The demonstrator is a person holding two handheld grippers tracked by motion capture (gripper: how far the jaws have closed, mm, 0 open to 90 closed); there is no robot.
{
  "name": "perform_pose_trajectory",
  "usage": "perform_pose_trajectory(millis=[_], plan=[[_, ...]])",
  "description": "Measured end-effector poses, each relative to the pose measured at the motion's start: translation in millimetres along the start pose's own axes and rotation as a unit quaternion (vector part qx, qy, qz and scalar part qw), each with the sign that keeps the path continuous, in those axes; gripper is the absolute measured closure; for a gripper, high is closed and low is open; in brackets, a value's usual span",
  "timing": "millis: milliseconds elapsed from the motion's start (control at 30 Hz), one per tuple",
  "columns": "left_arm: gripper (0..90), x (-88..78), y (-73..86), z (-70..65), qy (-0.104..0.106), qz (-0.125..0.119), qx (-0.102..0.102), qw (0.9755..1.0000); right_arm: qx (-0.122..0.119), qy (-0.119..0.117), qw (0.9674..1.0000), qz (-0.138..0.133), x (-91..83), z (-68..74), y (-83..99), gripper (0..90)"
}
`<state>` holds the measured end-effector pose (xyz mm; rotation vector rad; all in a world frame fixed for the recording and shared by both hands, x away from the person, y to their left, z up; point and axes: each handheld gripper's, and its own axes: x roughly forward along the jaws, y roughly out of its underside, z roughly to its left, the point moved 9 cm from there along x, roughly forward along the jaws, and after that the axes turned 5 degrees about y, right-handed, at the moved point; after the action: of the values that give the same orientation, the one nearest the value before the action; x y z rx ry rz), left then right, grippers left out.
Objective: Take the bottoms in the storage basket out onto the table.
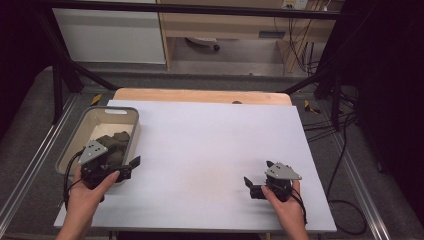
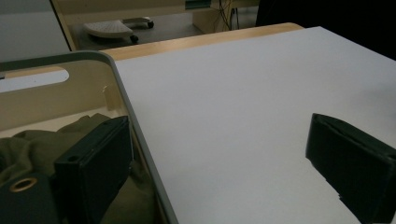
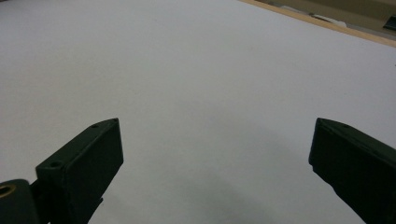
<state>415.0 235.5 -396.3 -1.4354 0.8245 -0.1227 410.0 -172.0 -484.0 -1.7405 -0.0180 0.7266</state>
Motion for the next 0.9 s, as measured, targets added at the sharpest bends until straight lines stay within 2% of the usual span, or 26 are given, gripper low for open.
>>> perform_pose_trajectory(millis=[200, 433, 467, 600, 667, 867, 900], plan=[[6.9, -1.6, -9.6, 7.1, -0.003, 0.019, 0.016, 0.9997, 0.003, 0.001, 1.0000, 0.001, 0.5, -1.3, 0.8, 3.6], [6.9, -3.3, -16.2, 25.9, -0.020, 0.039, 0.028, 0.9986, 0.002, 0.002, 1.0000, 0.002, 0.7, -1.5, 1.2, 3.5], [6.9, -3.8, -17.7, 32.6, -0.022, 0.043, 0.025, 0.9985, 0.002, 0.002, 1.0000, 0.003, 0.8, -1.7, 1.4, 3.5], [7.0, -4.3, -20.3, 45.7, -0.024, 0.052, 0.014, 0.9983, 0.004, 0.003, 1.0000, 0.004, 0.9, -2.0, 1.7, 3.4], [7.0, -4.5, -21.3, 53.7, -0.031, 0.058, 0.017, 0.9977, 0.003, 0.003, 1.0000, 0.005, 1.1, -2.1, 2.0, 3.5], [7.2, -2.9, -21.2, 76.2, -0.039, 0.066, -0.008, 0.9970, 0.001, 0.004, 1.0000, 0.006, 1.2, -2.5, 2.4, 3.4], [7.3, -2.9, -21.2, 76.2, -0.039, 0.066, -0.008, 0.9970, 0.001, 0.004, 1.0000, 0.006, 1.2, -2.5, 2.4, 3.4]])
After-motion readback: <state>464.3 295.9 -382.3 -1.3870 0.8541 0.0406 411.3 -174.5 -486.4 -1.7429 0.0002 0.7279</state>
